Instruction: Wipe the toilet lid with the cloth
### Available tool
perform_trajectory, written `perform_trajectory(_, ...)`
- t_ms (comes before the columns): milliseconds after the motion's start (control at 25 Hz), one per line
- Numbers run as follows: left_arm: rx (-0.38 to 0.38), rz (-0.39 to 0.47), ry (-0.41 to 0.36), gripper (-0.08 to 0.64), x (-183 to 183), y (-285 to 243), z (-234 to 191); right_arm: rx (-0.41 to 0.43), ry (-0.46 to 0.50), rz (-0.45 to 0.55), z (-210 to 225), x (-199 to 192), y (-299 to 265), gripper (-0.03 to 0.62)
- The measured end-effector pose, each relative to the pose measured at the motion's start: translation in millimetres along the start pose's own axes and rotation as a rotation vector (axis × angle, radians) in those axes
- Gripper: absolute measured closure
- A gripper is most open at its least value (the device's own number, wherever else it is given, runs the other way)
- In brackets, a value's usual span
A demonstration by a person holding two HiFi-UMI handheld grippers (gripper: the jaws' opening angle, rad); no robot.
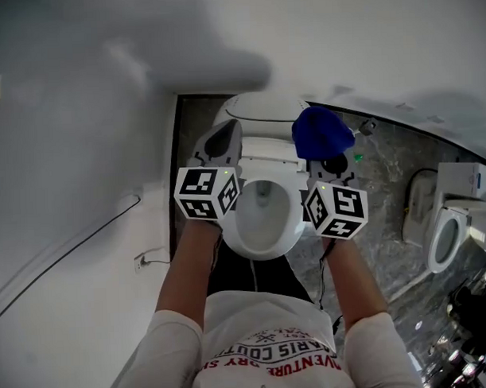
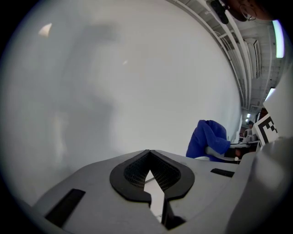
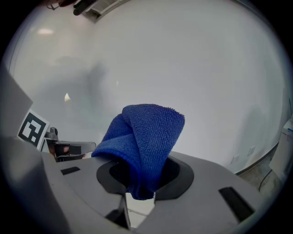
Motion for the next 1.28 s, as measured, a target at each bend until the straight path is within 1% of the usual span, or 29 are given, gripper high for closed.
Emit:
perform_trajectory(160, 0.008, 0.029, 0.008, 0.554, -12, 32, 8, -0.007, 0.006, 0.01, -14, -11, 27, 0.505)
perform_trajectory(280, -0.008, 0.046, 0.02, 0.554, -22, 50, 13, -0.028, 0.017, 0.024, -21, -20, 44, 0.505)
perform_trajectory(400, -0.023, 0.039, 0.024, 0.554, -36, 71, 14, -0.049, 0.034, 0.023, -33, -35, 63, 0.505)
perform_trajectory(480, -0.026, 0.032, 0.02, 0.554, -49, 88, 17, -0.062, 0.025, 0.014, -42, -48, 77, 0.505)
perform_trajectory(640, -0.043, 0.017, 0.014, 0.554, -83, 128, 20, -0.1, 0.031, -0.029, -62, -81, 106, 0.505)
perform_trajectory(760, -0.06, -0.002, 0.0, 0.554, -107, 151, 20, -0.116, 0.048, -0.055, -77, -102, 123, 0.505)
perform_trajectory(920, -0.085, -0.025, -0.007, 0.554, -133, 170, 25, -0.137, 0.04, -0.06, -83, -128, 143, 0.505)
perform_trajectory(1080, -0.081, -0.072, -0.015, 0.554, -163, 189, 29, -0.143, 0.017, -0.102, -88, -157, 157, 0.505)
perform_trajectory(1280, -0.052, -0.163, 0.013, 0.554, -208, 210, 31, -0.119, 0.005, -0.171, -94, -198, 176, 0.505)
Point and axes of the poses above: the fingertips, and each gripper's own axes: y backward along the fingers, z to its right, x out of its top, the point moved 4 cm from there along y, backward along the fingers, and after that the axes turned 10 degrees about x, right-handed, at the moved point
